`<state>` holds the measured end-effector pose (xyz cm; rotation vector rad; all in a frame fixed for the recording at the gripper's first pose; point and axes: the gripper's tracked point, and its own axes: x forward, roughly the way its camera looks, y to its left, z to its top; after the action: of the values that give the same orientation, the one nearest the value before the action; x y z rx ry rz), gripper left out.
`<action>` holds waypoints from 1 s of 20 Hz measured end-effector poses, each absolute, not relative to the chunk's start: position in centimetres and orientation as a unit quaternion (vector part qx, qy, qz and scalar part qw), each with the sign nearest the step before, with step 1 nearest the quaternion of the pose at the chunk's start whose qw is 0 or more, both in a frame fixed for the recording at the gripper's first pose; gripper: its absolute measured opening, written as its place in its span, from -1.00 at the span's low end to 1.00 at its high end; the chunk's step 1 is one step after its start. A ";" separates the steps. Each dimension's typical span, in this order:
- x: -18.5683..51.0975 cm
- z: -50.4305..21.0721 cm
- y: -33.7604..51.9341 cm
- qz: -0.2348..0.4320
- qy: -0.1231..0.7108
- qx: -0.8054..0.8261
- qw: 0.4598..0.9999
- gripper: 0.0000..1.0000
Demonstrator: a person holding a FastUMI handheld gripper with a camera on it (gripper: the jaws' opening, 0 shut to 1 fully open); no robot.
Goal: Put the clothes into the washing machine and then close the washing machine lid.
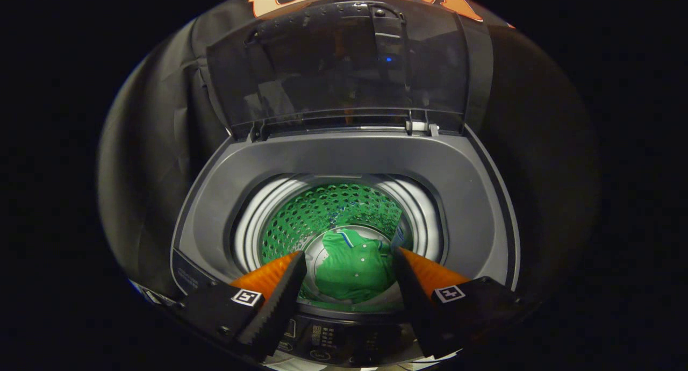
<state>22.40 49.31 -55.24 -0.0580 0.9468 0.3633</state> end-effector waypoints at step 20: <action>24.7 -25.9 56.6 0.300 0.184 0.007 0.936 0.96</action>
<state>24.66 56.57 -25.89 0.0150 0.3752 0.6121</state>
